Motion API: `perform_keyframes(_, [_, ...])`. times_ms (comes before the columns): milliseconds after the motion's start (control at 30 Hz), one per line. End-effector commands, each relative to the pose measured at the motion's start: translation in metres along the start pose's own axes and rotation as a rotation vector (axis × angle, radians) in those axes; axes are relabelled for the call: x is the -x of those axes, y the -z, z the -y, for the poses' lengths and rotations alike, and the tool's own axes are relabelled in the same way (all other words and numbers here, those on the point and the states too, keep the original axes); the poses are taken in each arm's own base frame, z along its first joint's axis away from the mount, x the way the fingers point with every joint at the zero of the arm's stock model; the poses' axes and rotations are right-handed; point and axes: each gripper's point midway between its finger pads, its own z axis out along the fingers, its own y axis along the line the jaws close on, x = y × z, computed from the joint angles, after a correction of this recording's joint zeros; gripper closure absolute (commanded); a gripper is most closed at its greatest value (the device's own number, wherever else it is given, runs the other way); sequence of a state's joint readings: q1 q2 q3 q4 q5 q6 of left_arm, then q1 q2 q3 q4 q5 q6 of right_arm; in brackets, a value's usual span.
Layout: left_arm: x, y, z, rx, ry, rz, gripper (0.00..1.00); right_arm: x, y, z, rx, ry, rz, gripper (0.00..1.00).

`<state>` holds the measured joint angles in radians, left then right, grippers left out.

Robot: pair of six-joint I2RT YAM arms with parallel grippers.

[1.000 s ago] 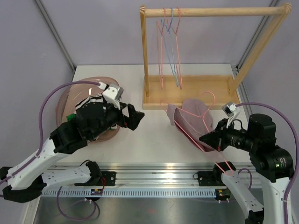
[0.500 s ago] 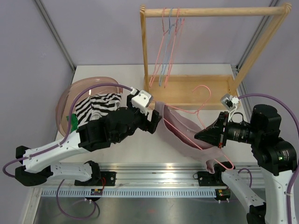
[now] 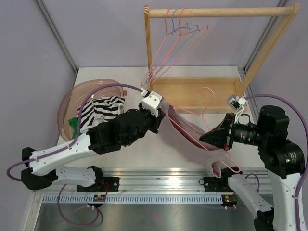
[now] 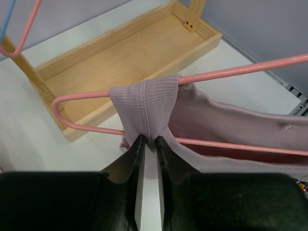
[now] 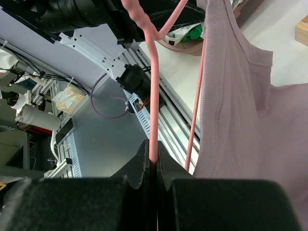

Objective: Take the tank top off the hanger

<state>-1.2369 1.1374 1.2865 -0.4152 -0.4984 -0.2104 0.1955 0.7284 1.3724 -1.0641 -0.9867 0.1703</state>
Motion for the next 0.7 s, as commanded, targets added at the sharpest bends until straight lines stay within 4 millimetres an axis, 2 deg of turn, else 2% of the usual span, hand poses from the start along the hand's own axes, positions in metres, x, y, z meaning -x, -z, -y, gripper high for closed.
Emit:
perform_keyframes(0, [0.033,0.003,-0.005,0.044,0.054,0.095,0.88,0.007,0.001,-0.009,0.038,0.069,0.027,1.0])
perform_keyframes(33, [0.032,0.004,-0.01,0.069,0.055,0.094,1.0,0.006,0.002,-0.009,0.034,0.069,0.027,1.0])
perform_keyframes(233, [0.033,0.019,-0.055,0.3,0.101,0.137,1.0,0.002,0.001,-0.005,0.023,0.071,0.015,1.0])
perform_keyframes(400, [0.032,0.049,-0.104,0.494,0.233,0.188,1.0,-0.007,-0.002,0.007,-0.018,0.081,-0.034,1.0])
perform_keyframes(533, [0.018,0.067,-0.145,0.605,0.329,0.192,1.0,-0.015,-0.003,-0.001,0.029,0.107,-0.077,1.0])
perform_keyframes(633, [0.01,0.077,-0.164,0.654,0.385,0.189,1.0,-0.017,0.002,-0.014,0.088,0.171,-0.075,1.0])
perform_keyframes(667, [0.009,0.077,-0.165,0.648,0.402,0.185,1.0,-0.017,0.004,-0.019,0.104,0.19,-0.067,1.0])
